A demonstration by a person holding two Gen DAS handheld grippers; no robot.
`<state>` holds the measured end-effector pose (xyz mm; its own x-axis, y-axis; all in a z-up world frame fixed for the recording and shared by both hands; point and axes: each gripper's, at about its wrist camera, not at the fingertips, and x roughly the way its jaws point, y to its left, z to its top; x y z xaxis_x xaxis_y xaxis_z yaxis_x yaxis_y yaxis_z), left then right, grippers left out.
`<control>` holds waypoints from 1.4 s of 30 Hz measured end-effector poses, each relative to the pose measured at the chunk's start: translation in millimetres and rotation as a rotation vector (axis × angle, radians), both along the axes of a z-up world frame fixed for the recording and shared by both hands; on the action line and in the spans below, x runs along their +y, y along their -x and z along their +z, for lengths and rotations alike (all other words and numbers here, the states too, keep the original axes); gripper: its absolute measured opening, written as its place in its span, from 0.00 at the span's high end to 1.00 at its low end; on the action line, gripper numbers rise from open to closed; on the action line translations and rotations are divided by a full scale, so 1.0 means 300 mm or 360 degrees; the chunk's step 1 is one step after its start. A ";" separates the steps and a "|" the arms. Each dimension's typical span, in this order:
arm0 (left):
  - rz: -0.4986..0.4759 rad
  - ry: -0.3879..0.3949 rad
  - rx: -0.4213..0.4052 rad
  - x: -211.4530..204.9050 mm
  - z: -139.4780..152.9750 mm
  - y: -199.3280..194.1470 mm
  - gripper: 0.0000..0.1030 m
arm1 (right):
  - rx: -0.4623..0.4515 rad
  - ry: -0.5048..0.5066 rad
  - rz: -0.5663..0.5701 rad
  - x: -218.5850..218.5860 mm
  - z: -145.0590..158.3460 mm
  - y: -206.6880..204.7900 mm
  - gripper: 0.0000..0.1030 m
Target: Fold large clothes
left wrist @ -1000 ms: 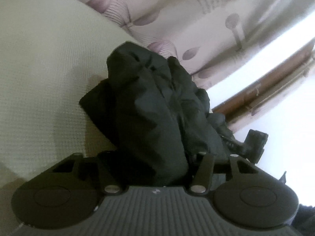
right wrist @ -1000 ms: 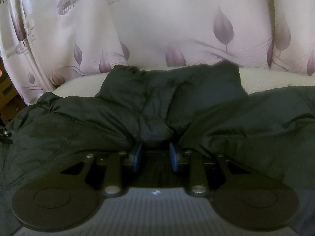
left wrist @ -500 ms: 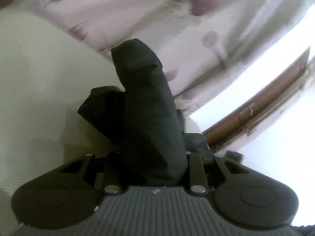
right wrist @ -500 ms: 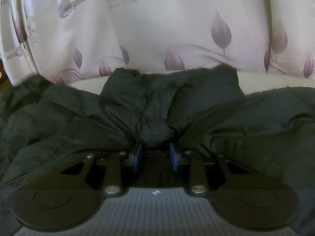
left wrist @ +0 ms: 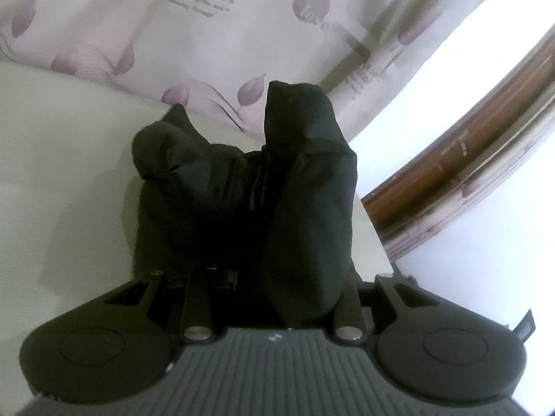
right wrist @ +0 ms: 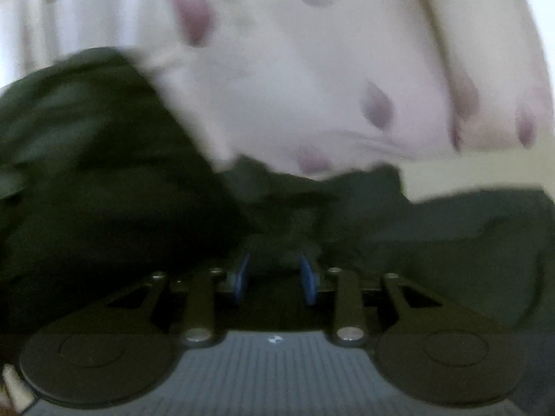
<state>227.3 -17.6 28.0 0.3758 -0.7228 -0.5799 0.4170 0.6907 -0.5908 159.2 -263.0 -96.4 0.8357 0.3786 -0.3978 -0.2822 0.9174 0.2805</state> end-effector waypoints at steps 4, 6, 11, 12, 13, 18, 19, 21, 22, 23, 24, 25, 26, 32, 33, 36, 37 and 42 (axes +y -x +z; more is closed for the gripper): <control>-0.0035 -0.0047 0.0001 -0.116 0.017 0.020 0.70 | 0.0150 0.0036 0.0134 0.066 -0.067 -0.047 0.76; -0.0059 -0.0080 -0.0010 -0.183 0.002 0.015 0.70 | 0.0261 -0.0237 0.0131 0.038 -0.123 -0.095 0.76; -0.0174 0.0072 -0.0073 -0.280 -0.090 0.011 0.66 | 0.0419 -0.0644 0.0169 -0.086 -0.164 -0.120 0.76; -0.0199 0.0088 -0.0105 -0.294 -0.107 0.016 0.64 | 0.0410 -0.0655 0.0132 -0.110 -0.154 -0.090 0.76; -0.0224 0.0139 -0.0116 -0.304 -0.128 0.019 0.58 | 0.0405 -0.0674 0.0096 -0.134 -0.146 -0.060 0.76; -0.0248 0.0329 -0.0200 -0.314 -0.230 0.066 0.37 | 0.0298 -0.0862 -0.0017 -0.299 -0.102 0.142 0.68; -0.0245 0.0338 -0.0244 -0.318 -0.251 0.086 0.32 | 0.0275 -0.0948 -0.0039 -0.337 -0.097 0.175 0.65; -0.0256 0.0370 -0.0335 -0.339 -0.288 0.127 0.21 | 0.0256 -0.1103 -0.0084 -0.410 -0.083 0.216 0.36; -0.0257 0.0405 -0.0375 -0.342 -0.296 0.154 0.15 | 0.0271 -0.1165 -0.0087 -0.436 -0.070 0.217 0.27; -0.0260 0.0427 -0.0429 -0.346 -0.296 0.181 0.12 | 0.0280 -0.1206 -0.0070 -0.457 -0.051 0.212 0.20; -0.0269 0.0427 -0.0495 -0.350 -0.299 0.201 0.10 | 0.0282 -0.1226 -0.0042 -0.467 -0.025 0.199 0.20; -0.0272 0.0413 -0.0553 -0.356 -0.304 0.217 0.08 | 0.0284 -0.1212 -0.0021 -0.468 0.000 0.179 0.20; -0.0267 0.0403 -0.0593 -0.356 -0.306 0.233 0.08 | 0.0295 -0.1170 -0.0001 -0.467 0.037 0.160 0.20; -0.0209 0.0534 -0.0679 -0.284 -0.364 0.262 0.07 | 0.0545 -0.0970 0.0093 -0.383 0.144 -0.014 0.18; -0.0198 0.0553 -0.0698 -0.275 -0.376 0.268 0.07 | 0.0578 -0.1006 0.0120 -0.368 0.154 -0.036 0.18; -0.0197 0.0536 -0.0771 -0.256 -0.391 0.298 0.06 | 0.0670 -0.0956 0.0172 -0.316 0.199 -0.111 0.18; -0.0212 0.0532 -0.0788 -0.246 -0.394 0.309 0.05 | 0.0693 -0.0862 0.0163 -0.291 0.219 -0.126 0.18; -0.0241 0.0485 -0.0886 -0.305 -0.389 0.317 0.01 | 0.0785 -0.0549 0.0177 -0.200 0.263 -0.175 0.19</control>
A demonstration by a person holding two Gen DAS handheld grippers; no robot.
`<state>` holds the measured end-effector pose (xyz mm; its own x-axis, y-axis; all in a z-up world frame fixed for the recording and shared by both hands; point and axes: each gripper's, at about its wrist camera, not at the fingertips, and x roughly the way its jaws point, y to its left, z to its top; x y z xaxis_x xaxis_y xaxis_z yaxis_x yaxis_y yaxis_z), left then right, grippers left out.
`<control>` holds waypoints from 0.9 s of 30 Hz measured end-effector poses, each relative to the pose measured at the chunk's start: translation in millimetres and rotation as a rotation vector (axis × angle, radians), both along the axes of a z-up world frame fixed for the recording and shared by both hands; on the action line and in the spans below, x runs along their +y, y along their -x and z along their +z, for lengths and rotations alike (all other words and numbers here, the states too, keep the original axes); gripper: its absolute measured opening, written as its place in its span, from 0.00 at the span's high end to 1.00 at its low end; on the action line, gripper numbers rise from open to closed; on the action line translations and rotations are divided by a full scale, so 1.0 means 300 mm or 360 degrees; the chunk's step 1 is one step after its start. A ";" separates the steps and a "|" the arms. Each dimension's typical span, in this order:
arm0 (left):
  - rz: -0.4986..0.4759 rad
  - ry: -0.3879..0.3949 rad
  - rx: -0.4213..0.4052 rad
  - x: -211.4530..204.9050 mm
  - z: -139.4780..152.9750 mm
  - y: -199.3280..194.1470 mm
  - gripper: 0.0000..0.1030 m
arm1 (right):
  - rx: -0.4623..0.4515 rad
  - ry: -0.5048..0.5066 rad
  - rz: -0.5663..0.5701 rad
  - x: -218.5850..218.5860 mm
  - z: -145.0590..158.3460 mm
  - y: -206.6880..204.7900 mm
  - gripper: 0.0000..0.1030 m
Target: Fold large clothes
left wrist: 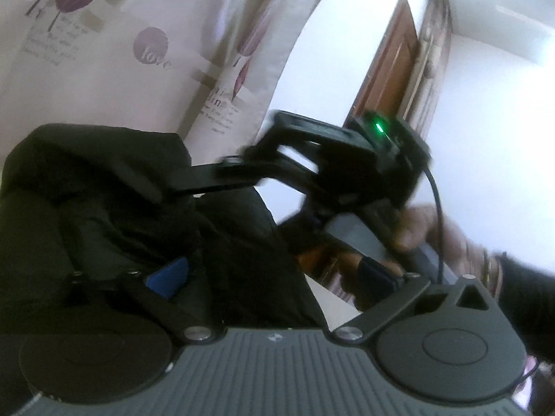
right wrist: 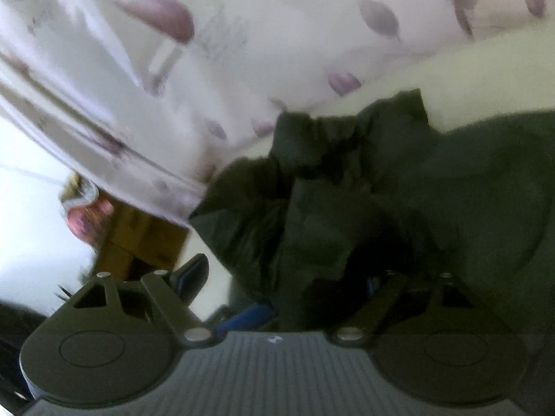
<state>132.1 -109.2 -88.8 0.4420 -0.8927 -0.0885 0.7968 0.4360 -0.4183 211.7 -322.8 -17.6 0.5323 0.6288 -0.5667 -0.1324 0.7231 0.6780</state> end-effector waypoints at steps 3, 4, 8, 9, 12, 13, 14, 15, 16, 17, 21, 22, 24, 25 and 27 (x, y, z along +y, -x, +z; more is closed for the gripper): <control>0.0040 -0.0018 -0.0034 -0.002 -0.011 0.010 0.01 | -0.0045 0.0195 0.0045 0.041 -0.001 -0.009 0.61; 0.0051 -0.0022 -0.0031 0.001 -0.012 0.013 0.00 | -0.0052 0.0258 0.0037 0.050 -0.010 -0.019 0.67; 0.0101 0.0007 0.0053 0.074 0.008 0.060 0.00 | -0.0207 0.0476 0.0084 0.075 -0.029 0.004 0.84; 0.0131 0.0023 0.0055 0.107 0.017 0.083 0.00 | -0.0250 0.0489 0.0081 0.074 -0.020 0.016 0.86; 0.0279 0.0009 0.0054 0.214 0.051 0.141 0.00 | -0.0357 0.0422 0.0052 0.040 0.027 0.040 0.89; 0.0321 0.0011 0.0067 0.249 0.059 0.152 0.00 | -0.0387 0.0412 0.0049 0.028 0.046 0.046 0.89; 0.0351 -0.0003 0.0078 0.273 0.068 0.157 0.00 | -0.0411 0.0400 0.0039 0.010 0.065 0.050 0.89; 0.0381 -0.0027 0.0085 0.290 0.076 0.162 0.00 | -0.0437 0.0398 0.0024 -0.011 0.085 0.055 0.90; 0.0411 -0.0049 0.0091 0.301 0.084 0.168 0.00 | -0.0461 0.0401 0.0016 -0.029 0.101 0.062 0.90; 0.0422 -0.0062 0.0095 0.302 0.095 0.167 0.00 | -0.0484 0.0395 0.0010 -0.055 0.117 0.071 0.90; 0.0420 -0.0068 0.0093 0.256 0.111 0.154 0.00 | -0.0535 0.0347 -0.0084 -0.182 0.166 0.103 0.90; 0.0403 -0.0058 0.0099 0.223 0.118 0.137 0.00 | -0.0548 0.0323 -0.0117 -0.227 0.171 0.115 0.90; 0.0372 -0.0041 0.0113 0.175 0.117 0.116 0.00 | -0.0572 0.0276 -0.0150 -0.324 0.165 0.141 0.90; 0.0354 -0.0041 0.0122 0.139 0.118 0.099 0.00 | -0.0586 0.0261 -0.0164 -0.365 0.156 0.154 0.90; 0.0310 -0.0037 0.0141 0.076 0.113 0.074 0.00 | -0.0571 0.0215 -0.0226 -0.475 0.108 0.184 0.90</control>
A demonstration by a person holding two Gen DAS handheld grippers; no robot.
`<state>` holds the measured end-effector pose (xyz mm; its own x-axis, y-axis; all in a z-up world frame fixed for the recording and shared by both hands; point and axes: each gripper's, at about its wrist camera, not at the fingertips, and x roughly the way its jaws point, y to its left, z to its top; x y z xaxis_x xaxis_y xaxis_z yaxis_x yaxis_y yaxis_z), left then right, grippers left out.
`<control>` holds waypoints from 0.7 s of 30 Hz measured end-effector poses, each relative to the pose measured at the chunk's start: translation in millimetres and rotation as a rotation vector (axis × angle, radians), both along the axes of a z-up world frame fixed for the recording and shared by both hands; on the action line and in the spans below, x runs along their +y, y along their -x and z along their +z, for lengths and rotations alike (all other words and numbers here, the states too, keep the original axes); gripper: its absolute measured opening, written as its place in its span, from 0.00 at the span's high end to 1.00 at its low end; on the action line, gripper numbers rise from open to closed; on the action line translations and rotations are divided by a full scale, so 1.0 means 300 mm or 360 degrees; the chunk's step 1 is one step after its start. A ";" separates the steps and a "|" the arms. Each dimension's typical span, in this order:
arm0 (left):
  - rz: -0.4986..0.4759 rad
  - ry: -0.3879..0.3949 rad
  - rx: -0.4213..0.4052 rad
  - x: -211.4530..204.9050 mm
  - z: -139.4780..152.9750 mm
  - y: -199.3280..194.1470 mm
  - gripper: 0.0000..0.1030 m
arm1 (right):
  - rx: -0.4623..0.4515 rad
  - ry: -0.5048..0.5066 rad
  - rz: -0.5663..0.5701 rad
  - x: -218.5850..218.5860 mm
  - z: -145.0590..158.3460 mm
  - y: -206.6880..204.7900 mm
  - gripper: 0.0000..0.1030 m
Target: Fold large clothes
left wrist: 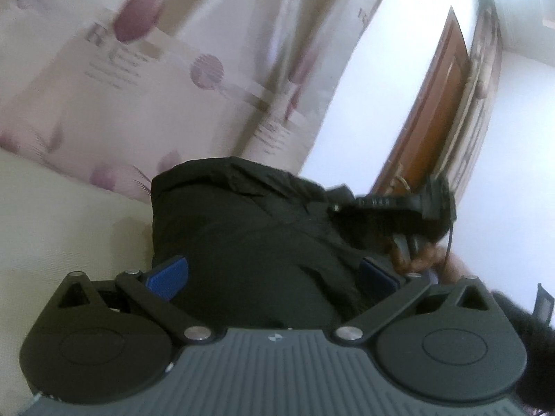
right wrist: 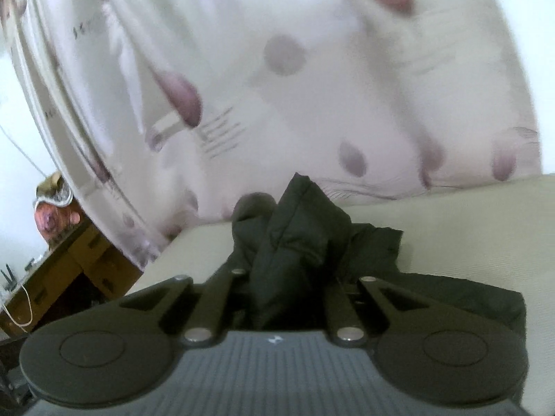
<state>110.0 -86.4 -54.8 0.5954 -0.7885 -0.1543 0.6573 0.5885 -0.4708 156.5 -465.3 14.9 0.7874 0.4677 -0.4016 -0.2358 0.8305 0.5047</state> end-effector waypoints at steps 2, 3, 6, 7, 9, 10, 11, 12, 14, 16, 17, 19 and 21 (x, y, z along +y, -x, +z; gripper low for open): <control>-0.0043 0.0004 0.0017 -0.059 -0.014 -0.016 0.00 | 0.0007 -0.0096 -0.0050 -0.117 -0.071 0.037 0.90; -0.0070 -0.0001 0.0023 -0.088 -0.021 -0.025 0.00 | 0.0024 -0.0129 -0.0070 -0.174 -0.110 0.058 0.90; -0.0126 -0.0050 0.0041 -0.180 -0.042 -0.057 0.00 | 0.0069 -0.0225 -0.0202 -0.331 -0.248 0.134 0.90; -0.0151 -0.0060 0.0057 -0.209 -0.050 -0.069 0.00 | 0.0077 -0.0221 -0.0254 -0.373 -0.291 0.160 0.90; -0.0187 -0.0068 0.0073 -0.255 -0.064 -0.085 0.00 | 0.0101 -0.0233 -0.0363 -0.454 -0.386 0.216 0.90; -0.0191 -0.0075 0.0076 -0.275 -0.073 -0.089 0.00 | 0.0109 -0.0237 -0.0391 -0.479 -0.421 0.234 0.90; -0.0197 -0.0078 0.0082 -0.293 -0.078 -0.098 0.00 | 0.0103 -0.0197 -0.0410 -0.495 -0.449 0.251 0.90; -0.0207 -0.0079 0.0093 -0.310 -0.085 -0.108 0.00 | 0.0098 -0.0169 -0.0426 -0.502 -0.467 0.264 0.90; -0.0226 -0.0093 0.0116 -0.347 -0.102 -0.127 0.00 | 0.0095 -0.0103 -0.0424 -0.503 -0.486 0.265 0.89; -0.0224 -0.0113 0.0139 -0.371 -0.116 -0.145 0.00 | 0.0105 -0.0039 -0.0405 -0.489 -0.504 0.248 0.86; -0.0226 -0.0105 0.0161 -0.375 -0.123 -0.153 0.00 | 0.0121 -0.0064 -0.0402 -0.478 -0.513 0.236 0.85; -0.0229 -0.0077 0.0216 -0.362 -0.132 -0.162 0.00 | 0.0141 -0.0145 -0.0398 -0.465 -0.546 0.216 0.84; -0.0215 -0.0084 0.0229 -0.325 -0.127 -0.154 0.00 | 0.0138 -0.0170 -0.0392 -0.426 -0.567 0.199 0.84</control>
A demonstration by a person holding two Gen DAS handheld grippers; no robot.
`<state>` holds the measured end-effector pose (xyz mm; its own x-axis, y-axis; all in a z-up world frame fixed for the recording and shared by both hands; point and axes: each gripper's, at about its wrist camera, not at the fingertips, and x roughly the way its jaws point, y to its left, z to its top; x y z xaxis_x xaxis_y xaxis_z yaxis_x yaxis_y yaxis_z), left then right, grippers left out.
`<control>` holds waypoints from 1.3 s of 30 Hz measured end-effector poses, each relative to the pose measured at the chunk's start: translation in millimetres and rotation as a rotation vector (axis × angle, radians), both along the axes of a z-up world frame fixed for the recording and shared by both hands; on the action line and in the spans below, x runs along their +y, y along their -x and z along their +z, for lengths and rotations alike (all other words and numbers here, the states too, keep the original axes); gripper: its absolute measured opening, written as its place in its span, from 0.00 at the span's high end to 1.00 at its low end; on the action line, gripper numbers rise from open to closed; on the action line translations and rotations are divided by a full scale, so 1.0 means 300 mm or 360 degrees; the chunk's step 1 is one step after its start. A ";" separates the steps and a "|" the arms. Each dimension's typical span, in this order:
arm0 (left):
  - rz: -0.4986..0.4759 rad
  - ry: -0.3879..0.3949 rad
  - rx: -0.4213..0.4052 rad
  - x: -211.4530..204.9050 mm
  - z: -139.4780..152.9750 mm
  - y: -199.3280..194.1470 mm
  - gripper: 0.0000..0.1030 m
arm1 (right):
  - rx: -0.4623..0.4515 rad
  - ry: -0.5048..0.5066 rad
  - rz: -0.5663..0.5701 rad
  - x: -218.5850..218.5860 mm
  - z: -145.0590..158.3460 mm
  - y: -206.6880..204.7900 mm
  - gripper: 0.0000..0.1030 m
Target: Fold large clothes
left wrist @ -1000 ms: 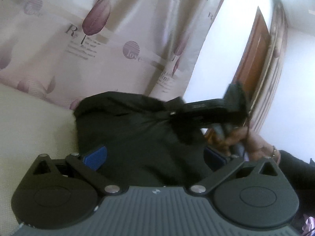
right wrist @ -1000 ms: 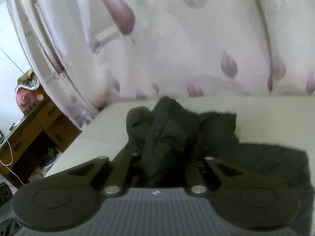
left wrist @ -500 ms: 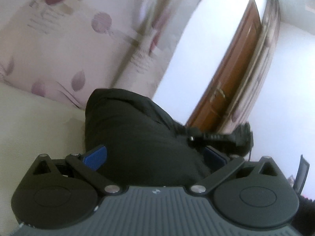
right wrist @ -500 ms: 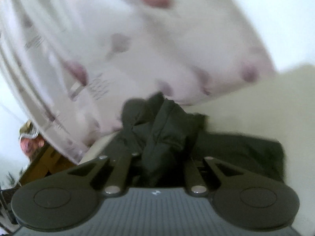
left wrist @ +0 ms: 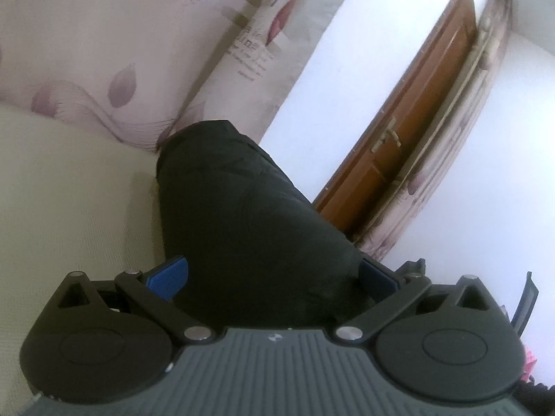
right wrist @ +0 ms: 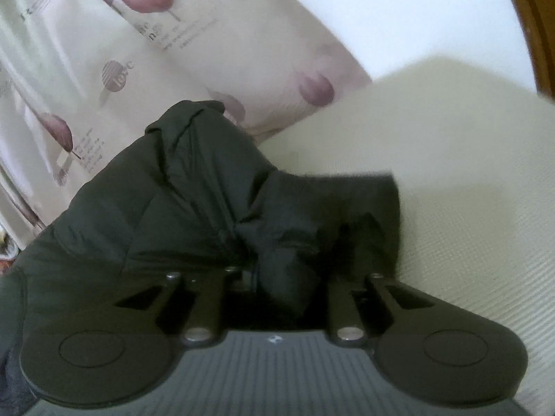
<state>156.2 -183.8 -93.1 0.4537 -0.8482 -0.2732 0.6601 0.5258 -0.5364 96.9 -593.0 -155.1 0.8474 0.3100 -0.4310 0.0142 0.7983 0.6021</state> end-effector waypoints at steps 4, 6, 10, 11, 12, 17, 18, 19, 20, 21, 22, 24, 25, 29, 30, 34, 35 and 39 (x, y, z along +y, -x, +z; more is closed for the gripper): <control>0.0101 -0.0047 -0.0074 0.150 0.049 0.055 0.00 | -0.0005 0.0019 0.0146 0.102 0.002 -0.059 0.84; 0.0188 -0.0044 -0.0104 0.248 0.085 0.081 0.00 | -0.0009 0.0072 0.0272 0.190 0.011 -0.106 0.84; 0.0359 -0.0037 -0.0136 0.419 0.160 0.126 0.00 | -0.0029 0.0097 0.0552 0.408 0.019 -0.200 0.84; 0.0379 -0.0039 -0.0139 0.448 0.171 0.135 0.00 | -0.0037 0.0094 0.0615 0.466 0.019 -0.218 0.84; 0.0395 -0.0043 -0.0147 0.469 0.179 0.142 0.00 | -0.0042 0.0091 0.0691 0.536 0.021 -0.240 0.84; 0.0471 -0.0093 -0.0192 0.550 0.195 0.156 0.00 | -0.0188 0.0079 0.0828 0.709 0.104 -0.260 0.85; 0.0473 -0.0075 -0.0167 0.561 0.196 0.148 0.00 | -0.0231 0.0061 0.0821 0.713 0.131 -0.260 0.86; 0.0472 -0.0053 -0.0155 0.572 0.196 0.148 0.00 | -0.0264 0.0045 0.0807 0.716 0.156 -0.264 0.86; 0.0472 -0.0037 -0.0154 0.579 0.195 0.139 0.00 | -0.0296 0.0041 0.0789 0.716 0.179 -0.268 0.87; 0.0473 -0.0034 -0.0159 0.576 0.194 0.133 0.00 | -0.0335 0.0047 0.0768 0.715 0.206 -0.276 0.87; 0.0473 -0.0037 -0.0168 0.571 0.193 0.122 0.00 | -0.0360 0.0039 0.0755 0.707 0.219 -0.282 0.87; 0.0459 -0.0031 -0.0175 0.558 0.176 0.105 0.00 | -0.0372 0.0058 0.0719 0.683 0.222 -0.312 0.87; 0.0446 -0.0038 -0.0152 0.546 0.161 0.092 0.00 | -0.0347 0.0084 0.0701 0.676 0.205 -0.324 0.87; 0.0311 0.0012 -0.0030 0.492 0.083 0.044 0.00 | -0.0170 0.0100 0.0587 0.616 0.077 -0.376 0.83; 0.0317 0.0025 -0.0019 0.483 0.073 0.049 0.00 | -0.0156 0.0076 0.0577 0.603 0.047 -0.360 0.81; 0.0310 -0.0038 -0.0019 0.457 0.049 0.060 0.00 | -0.0052 -0.0138 0.0491 0.546 -0.008 -0.337 0.69; 0.0301 -0.0050 -0.0012 0.459 0.043 0.057 0.00 | -0.0039 -0.0172 0.0447 0.530 0.001 -0.318 0.66; 0.0286 -0.0104 -0.0027 0.461 0.027 0.056 0.00 | -0.0232 0.0051 0.0227 0.538 0.141 -0.151 0.63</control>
<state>139.5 -45.5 -85.0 0.6012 -0.7338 -0.3163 0.5611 0.6695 -0.4868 142.2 -431.7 -113.0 0.8499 0.4197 -0.3186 -0.1860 0.8047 0.5638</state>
